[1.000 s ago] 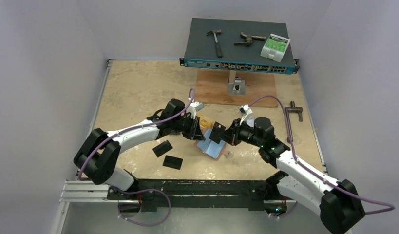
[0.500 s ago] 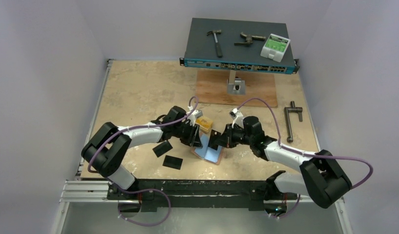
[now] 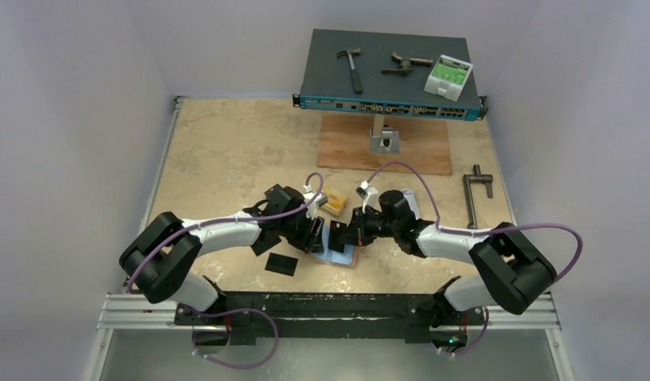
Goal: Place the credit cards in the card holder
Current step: Pick up the card holder from the center of the board.
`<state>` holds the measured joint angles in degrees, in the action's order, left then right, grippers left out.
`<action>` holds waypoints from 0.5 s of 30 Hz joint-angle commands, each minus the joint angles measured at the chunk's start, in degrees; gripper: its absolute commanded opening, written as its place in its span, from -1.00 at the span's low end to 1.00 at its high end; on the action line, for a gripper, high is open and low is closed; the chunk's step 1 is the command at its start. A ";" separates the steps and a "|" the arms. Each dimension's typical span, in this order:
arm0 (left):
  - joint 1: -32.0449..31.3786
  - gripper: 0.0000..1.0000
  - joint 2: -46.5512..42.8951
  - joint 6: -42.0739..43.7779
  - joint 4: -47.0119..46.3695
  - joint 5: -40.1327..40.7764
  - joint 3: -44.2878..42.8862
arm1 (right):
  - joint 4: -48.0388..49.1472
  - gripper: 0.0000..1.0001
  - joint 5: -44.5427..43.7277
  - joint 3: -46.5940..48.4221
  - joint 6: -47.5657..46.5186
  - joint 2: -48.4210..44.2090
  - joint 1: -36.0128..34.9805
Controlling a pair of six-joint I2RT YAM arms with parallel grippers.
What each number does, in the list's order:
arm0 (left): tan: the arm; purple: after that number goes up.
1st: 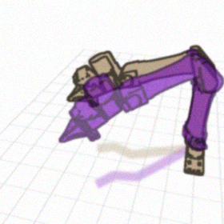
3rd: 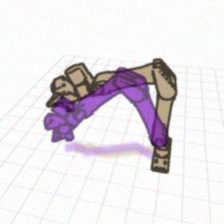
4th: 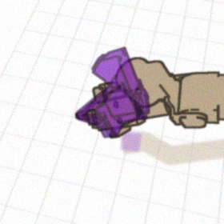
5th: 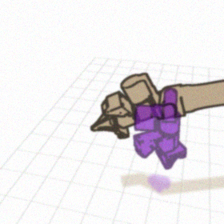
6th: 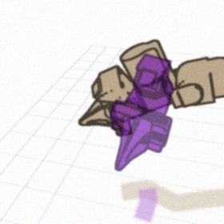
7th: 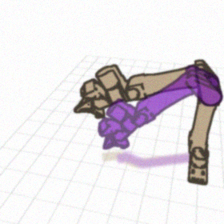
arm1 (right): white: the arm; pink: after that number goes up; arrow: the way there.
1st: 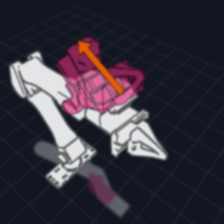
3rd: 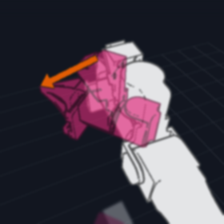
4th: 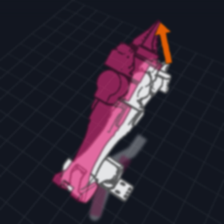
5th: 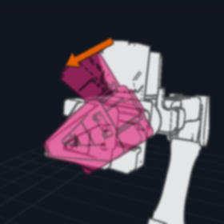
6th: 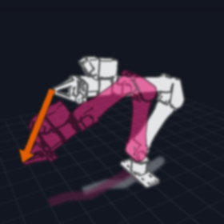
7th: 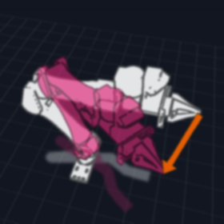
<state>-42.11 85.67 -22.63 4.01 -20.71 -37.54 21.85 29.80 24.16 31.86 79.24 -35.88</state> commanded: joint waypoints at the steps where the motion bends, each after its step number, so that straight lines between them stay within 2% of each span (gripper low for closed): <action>1: -2.07 0.00 -3.20 5.81 0.73 2.30 1.77 | 1.46 -1.00 0.97 3.95 -1.45 0.91 -1.28; 8: -2.83 0.04 -5.69 10.48 -0.06 0.35 0.96 | -0.76 -1.00 -0.13 7.73 -2.52 4.17 -5.24; 11: -3.16 0.26 -6.44 13.93 0.69 -0.55 0.38 | -2.54 -1.00 -0.09 10.25 -3.64 6.51 -6.99; 15: -3.17 0.72 -8.15 16.99 1.97 -0.48 -0.21 | -5.78 -1.00 -1.84 11.10 -4.65 8.20 -8.44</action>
<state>-45.06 80.29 -11.09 5.52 -20.16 -36.10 19.40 29.52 33.23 29.65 86.74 -42.89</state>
